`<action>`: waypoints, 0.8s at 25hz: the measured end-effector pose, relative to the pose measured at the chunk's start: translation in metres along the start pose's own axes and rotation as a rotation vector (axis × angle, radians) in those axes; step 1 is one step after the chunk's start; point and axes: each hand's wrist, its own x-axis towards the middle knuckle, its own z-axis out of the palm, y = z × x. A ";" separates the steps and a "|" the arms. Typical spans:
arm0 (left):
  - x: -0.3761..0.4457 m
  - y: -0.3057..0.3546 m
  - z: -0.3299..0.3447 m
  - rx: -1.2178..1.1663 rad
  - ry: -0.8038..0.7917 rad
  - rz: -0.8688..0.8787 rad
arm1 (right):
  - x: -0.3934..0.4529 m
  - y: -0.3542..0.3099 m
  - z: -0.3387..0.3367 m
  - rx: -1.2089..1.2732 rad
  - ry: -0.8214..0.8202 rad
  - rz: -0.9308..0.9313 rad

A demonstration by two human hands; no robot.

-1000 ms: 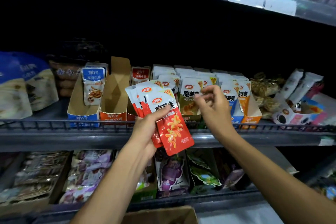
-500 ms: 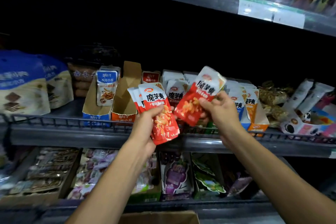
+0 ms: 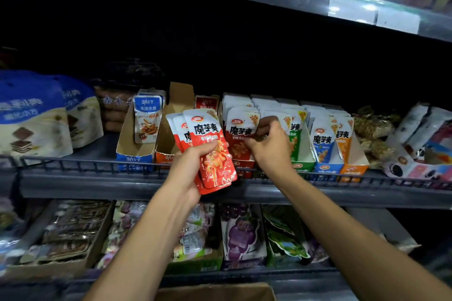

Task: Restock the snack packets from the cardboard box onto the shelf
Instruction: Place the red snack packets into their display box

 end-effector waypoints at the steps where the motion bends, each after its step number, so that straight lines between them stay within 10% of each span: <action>1: 0.001 0.000 -0.001 0.008 0.019 -0.010 | -0.003 -0.001 0.001 0.017 0.040 -0.009; 4: 0.002 -0.001 -0.001 0.035 0.026 -0.015 | -0.022 -0.005 -0.005 0.121 0.122 -0.103; 9: -0.004 -0.005 0.009 0.159 -0.025 0.012 | -0.045 -0.017 -0.017 0.560 -0.454 0.122; 20: -0.003 -0.003 0.006 -0.001 -0.012 0.015 | -0.004 -0.015 -0.043 0.582 0.005 0.112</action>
